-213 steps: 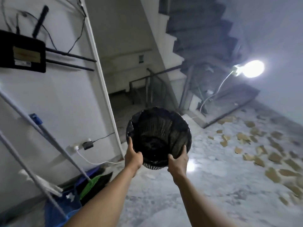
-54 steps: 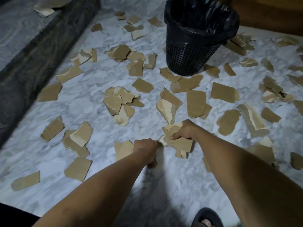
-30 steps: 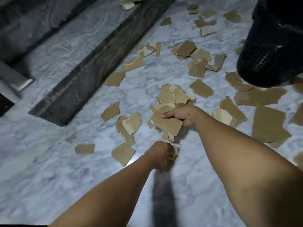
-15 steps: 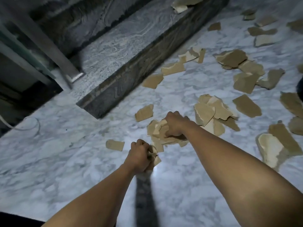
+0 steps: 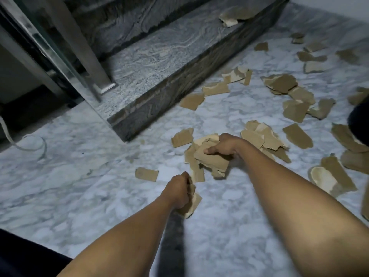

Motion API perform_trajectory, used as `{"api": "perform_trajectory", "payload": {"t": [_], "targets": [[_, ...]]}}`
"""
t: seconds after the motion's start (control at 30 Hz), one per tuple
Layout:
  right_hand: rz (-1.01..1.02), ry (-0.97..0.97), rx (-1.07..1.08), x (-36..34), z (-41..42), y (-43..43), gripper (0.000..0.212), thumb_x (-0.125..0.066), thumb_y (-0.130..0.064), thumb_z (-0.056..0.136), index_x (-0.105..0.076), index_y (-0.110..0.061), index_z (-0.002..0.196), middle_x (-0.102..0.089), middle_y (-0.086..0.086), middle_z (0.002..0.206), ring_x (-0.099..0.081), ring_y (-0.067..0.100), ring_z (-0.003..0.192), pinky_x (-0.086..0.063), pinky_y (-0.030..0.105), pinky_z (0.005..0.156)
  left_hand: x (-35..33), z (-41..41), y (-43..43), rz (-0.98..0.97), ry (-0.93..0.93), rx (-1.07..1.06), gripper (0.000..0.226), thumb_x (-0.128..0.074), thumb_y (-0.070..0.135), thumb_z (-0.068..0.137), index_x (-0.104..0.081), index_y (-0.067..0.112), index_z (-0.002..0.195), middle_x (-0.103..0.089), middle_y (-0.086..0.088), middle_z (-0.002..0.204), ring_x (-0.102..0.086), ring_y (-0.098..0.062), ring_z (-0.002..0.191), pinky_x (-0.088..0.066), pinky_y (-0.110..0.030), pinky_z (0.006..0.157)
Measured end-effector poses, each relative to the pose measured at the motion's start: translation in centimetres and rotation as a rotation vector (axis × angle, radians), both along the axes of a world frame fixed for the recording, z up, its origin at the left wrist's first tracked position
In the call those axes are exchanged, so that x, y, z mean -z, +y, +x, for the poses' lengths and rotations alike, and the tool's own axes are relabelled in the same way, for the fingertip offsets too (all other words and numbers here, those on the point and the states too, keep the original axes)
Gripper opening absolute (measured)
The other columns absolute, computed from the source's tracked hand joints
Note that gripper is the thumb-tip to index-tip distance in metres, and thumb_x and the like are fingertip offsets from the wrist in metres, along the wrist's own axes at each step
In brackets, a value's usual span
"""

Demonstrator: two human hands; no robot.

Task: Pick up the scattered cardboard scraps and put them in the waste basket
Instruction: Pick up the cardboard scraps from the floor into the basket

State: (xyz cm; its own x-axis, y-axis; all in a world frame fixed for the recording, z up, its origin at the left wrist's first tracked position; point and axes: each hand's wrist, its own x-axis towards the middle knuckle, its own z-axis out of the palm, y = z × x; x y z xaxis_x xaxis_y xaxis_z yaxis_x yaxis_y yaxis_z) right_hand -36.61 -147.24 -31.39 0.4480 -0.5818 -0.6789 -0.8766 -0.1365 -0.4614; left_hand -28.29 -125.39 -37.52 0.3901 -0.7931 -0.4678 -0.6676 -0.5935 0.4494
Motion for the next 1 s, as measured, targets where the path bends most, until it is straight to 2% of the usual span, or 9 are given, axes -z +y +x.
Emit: {"api": "perform_trajectory", "payload": {"t": [0.1,0.17,0.27,0.37,0.47,0.6,0.73,0.87,1.0], "targets": [[0.056,-0.061,0.14,0.7,0.9,2.7,0.06,-0.081,-0.045,0.077,-0.051,-0.006,0.11,-0.059,0.008,0.112,-0.058,0.027,0.098,-0.05,0.033,0.078,-0.5,0.6,1.1,-0.023,0.193,-0.143,0.041,-0.065,0.005,0.076,-0.045,0.012,0.111,-0.058,-0.004,0.095,-0.055,-0.02,0.08,-0.046,-0.03,0.064],[0.063,-0.062,0.204,1.5,1.5,4.5,0.061,-0.078,-0.05,0.077,-0.052,-0.009,0.114,-0.058,0.009,0.118,-0.057,0.028,0.102,-0.051,0.034,0.08,-0.3,0.7,1.8,-0.043,0.277,-0.238,0.052,-0.07,0.002,0.074,-0.041,0.01,0.117,-0.054,-0.001,0.092,-0.049,-0.017,0.077,-0.043,-0.026,0.061],[-0.149,0.144,0.064,3.4,3.1,7.4,0.089,-0.069,-0.071,0.071,-0.047,-0.015,0.137,-0.041,0.013,0.142,-0.047,0.035,0.125,-0.044,0.041,0.102,0.0,1.5,3.5,-0.076,0.348,-0.386,0.073,-0.081,0.01,0.069,-0.036,0.017,0.127,-0.059,-0.001,0.106,-0.058,-0.018,0.09,-0.051,-0.031,0.074],[-0.181,0.12,0.09,3.8,3.9,9.6,0.068,-0.072,-0.059,0.074,-0.053,-0.017,0.125,-0.046,0.011,0.133,-0.049,0.034,0.121,-0.045,0.043,0.099,0.6,2.1,4.2,-0.041,0.416,-0.45,0.088,-0.088,0.027,0.055,-0.04,0.02,0.129,-0.062,-0.002,0.116,-0.063,-0.022,0.105,-0.053,-0.036,0.094],[-0.098,0.009,0.209,4.0,4.3,9.9,0.044,-0.077,-0.037,0.07,-0.049,-0.017,0.097,-0.061,0.008,0.113,-0.059,0.03,0.104,-0.051,0.046,0.093,0.4,1.9,4.0,-0.015,0.471,-0.411,0.087,-0.09,0.029,0.058,-0.043,0.016,0.13,-0.064,-0.002,0.119,-0.064,-0.022,0.108,-0.052,-0.039,0.098],[-0.019,-0.062,0.264,2.8,3.8,9.1,0.072,-0.089,-0.029,0.065,-0.048,-0.007,0.12,-0.059,0.01,0.118,-0.06,0.031,0.109,-0.053,0.04,0.091,-0.2,-0.1,3.4,0.11,0.242,-0.129,0.091,-0.087,0.027,0.069,-0.033,0.017,0.142,-0.049,-0.006,0.133,-0.055,-0.026,0.117,-0.047,-0.032,0.099],[0.02,-0.066,0.266,3.0,2.0,7.8,0.069,-0.087,-0.028,0.073,-0.052,0.002,0.124,-0.06,0.016,0.124,-0.06,0.032,0.112,-0.053,0.037,0.091,0.4,-1.2,4.1,0.133,-0.021,0.045,0.065,-0.078,0.016,0.075,-0.039,0.015,0.126,-0.036,-0.01,0.127,-0.056,-0.03,0.102,-0.052,-0.04,0.089],[0.095,-0.112,0.319,3.8,0.5,7.2,0.061,-0.089,-0.024,0.071,-0.058,0.0,0.117,-0.065,0.015,0.115,-0.064,0.03,0.099,-0.055,0.037,0.084,0.5,-0.3,3.9,0.209,-0.11,0.043,0.067,-0.084,0.032,0.07,-0.044,0.015,0.122,-0.04,-0.007,0.124,-0.047,-0.028,0.112,-0.051,-0.04,0.092],[0.144,-0.211,0.405,3.6,0.4,6.4,0.053,-0.087,-0.023,0.074,-0.06,-0.004,0.115,-0.067,0.013,0.111,-0.065,0.029,0.096,-0.056,0.037,0.082,-0.3,3.6,3.4,0.116,0.068,-0.238,0.047,-0.079,0.029,0.078,-0.045,0.018,0.109,-0.06,-0.008,0.111,-0.059,-0.029,0.101,-0.051,-0.047,0.092]]}}
